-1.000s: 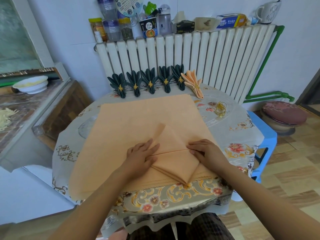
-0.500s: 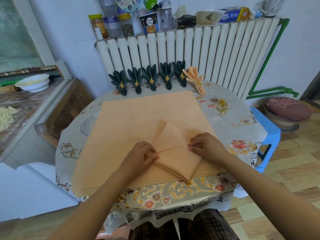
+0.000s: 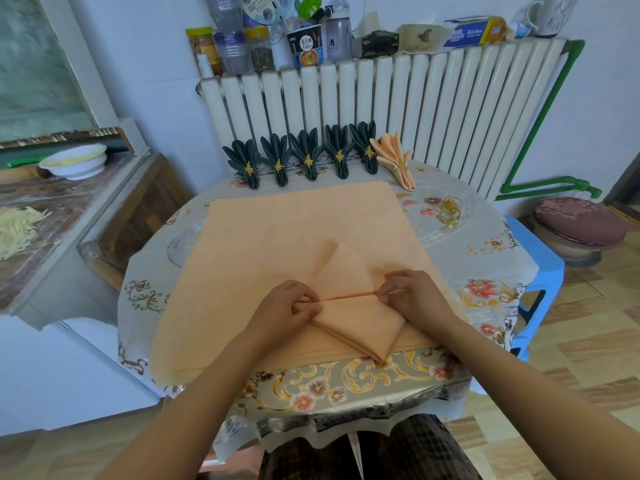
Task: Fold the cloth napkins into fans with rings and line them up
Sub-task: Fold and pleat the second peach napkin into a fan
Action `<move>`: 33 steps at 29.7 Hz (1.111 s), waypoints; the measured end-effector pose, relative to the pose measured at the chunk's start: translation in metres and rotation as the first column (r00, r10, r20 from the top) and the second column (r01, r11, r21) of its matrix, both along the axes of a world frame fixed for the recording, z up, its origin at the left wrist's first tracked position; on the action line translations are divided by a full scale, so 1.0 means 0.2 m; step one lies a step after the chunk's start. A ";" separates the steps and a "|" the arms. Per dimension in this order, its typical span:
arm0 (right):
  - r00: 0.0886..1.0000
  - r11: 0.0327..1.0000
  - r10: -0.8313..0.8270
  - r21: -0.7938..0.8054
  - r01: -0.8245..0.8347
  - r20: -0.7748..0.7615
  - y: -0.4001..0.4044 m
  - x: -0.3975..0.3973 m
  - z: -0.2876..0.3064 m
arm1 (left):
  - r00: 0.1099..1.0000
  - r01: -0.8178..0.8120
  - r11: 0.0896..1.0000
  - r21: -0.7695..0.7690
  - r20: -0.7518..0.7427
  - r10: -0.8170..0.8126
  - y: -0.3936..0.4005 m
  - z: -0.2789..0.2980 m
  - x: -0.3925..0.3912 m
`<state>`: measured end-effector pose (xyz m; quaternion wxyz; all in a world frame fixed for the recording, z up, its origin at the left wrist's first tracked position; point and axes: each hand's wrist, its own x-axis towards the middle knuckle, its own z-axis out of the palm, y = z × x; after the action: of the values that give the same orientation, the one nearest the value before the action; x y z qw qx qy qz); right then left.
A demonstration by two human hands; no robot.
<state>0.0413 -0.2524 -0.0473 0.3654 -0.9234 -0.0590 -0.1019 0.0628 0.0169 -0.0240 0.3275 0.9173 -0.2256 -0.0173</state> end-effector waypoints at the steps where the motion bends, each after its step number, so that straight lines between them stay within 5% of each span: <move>1: 1.000 1.000 -0.015 0.002 0.015 0.000 0.00 0.00 0.00 | 1.000 0.003 1.000 0.012 -0.005 -0.003 -0.01 0.00 0.00; 12: 0.994 0.980 -0.100 -0.171 0.106 0.047 0.05 -0.01 0.01 | 0.981 -0.178 0.981 0.074 0.097 0.170 -0.10 -0.03 -0.01; 15: 0.994 0.971 -0.058 -0.228 0.077 0.089 0.05 -0.01 0.01 | 0.980 -0.187 0.953 0.238 0.116 0.163 -0.16 0.03 0.00; 18: 0.997 0.960 -0.037 -0.276 0.053 0.063 0.05 0.00 0.04 | 0.980 -0.161 0.925 0.343 0.167 0.109 -0.30 0.08 0.04; 24: 0.999 0.946 -0.021 -0.323 0.029 0.030 0.06 0.01 0.07 | 0.997 0.033 0.844 0.535 0.039 -0.064 -0.50 0.01 0.21; 33: 0.992 0.855 0.002 -0.514 -0.068 -0.126 0.01 0.00 0.00 | 0.999 0.045 0.832 0.553 -0.010 -0.048 -0.51 -0.06 0.25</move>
<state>0.0404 -0.2511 -0.0479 0.1087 -0.9908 -0.0788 -0.0195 0.1122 -0.0850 -0.0365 0.0473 0.9672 -0.2338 -0.0877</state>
